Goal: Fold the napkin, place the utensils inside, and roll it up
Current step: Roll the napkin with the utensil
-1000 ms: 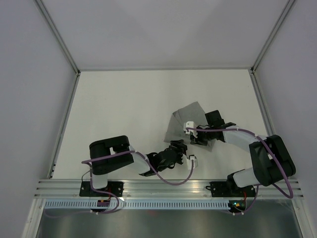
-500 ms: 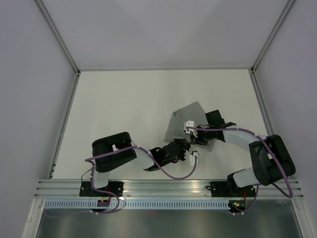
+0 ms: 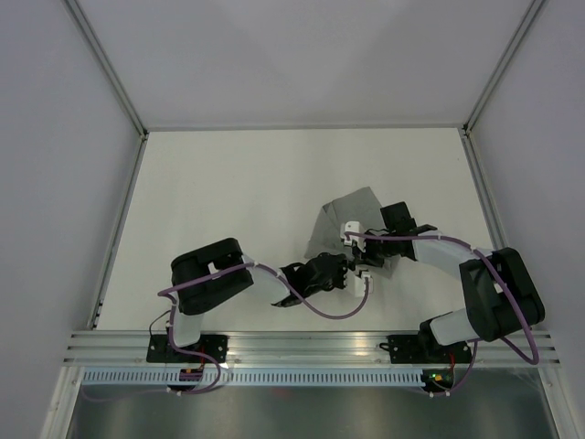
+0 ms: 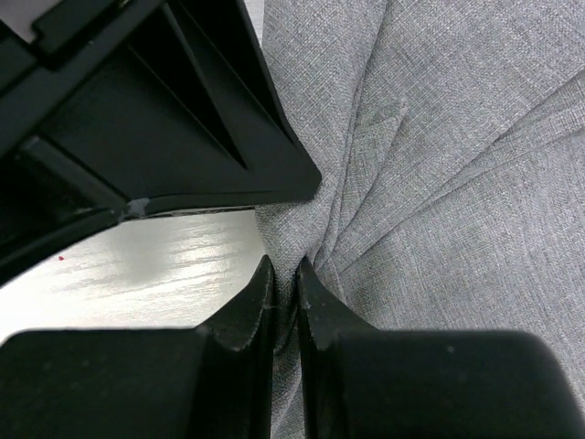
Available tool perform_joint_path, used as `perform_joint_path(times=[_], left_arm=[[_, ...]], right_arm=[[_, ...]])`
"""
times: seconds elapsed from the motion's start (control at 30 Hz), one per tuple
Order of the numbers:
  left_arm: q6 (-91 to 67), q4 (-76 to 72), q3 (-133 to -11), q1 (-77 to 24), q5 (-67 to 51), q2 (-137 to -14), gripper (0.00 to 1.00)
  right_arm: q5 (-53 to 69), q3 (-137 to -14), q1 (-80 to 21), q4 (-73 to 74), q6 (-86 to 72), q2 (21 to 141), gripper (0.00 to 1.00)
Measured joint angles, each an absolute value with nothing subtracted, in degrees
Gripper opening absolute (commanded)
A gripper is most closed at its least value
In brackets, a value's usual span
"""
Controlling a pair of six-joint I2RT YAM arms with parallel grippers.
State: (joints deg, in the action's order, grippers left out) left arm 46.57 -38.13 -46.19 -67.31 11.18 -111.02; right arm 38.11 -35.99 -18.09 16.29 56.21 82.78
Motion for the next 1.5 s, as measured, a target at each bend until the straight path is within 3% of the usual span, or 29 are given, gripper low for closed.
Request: perform_joint_path(times=[0.1,0.2,0.23,0.27,0.37,0.47,0.57,1.07,1.4,1.5], left_arm=[[46.9,-35.8,-47.4,-67.2,11.0,-111.0,0.03],[46.9,-32.6,-49.2,-67.2,10.9,-111.0,0.02],[46.9,-31.6,-49.7,-67.1,10.9,-111.0,0.02],[46.8,-30.7,-50.2,-67.1,10.9,-111.0,0.02],[46.5,-28.2,-51.8,-66.9,10.9,-111.0,0.02],[45.8,-26.2,-52.9,-66.9,11.0,-111.0,0.02],[44.5,-24.4,-54.2,-66.9,11.0,-111.0,0.02],[37.9,-11.4,-60.6,-66.9,11.4,-111.4,0.02],[34.8,-3.1,-66.2,-66.8,10.3,-113.1,0.02],[33.6,0.0,-68.5,-66.8,9.2,-113.8,0.02]], right_arm=[[37.9,-36.2,-17.8,16.3,56.2,83.0,0.01],[37.8,-36.6,-17.5,16.4,55.5,83.3,0.03],[37.8,-36.8,-17.3,16.5,55.1,83.5,0.07],[37.8,-37.0,-17.2,16.6,54.7,83.7,0.21],[37.7,-37.9,-16.5,16.9,52.1,84.4,0.43],[36.8,-38.7,-14.8,17.3,49.3,84.7,0.53],[36.3,-40.7,-12.8,18.7,46.5,85.1,0.56],[40.0,-62.2,4.3,30.1,33.6,92.6,0.57],[36.3,-62.4,4.7,36.7,31.5,97.2,0.42],[35.5,-62.6,4.7,37.7,31.2,100.8,0.33]])
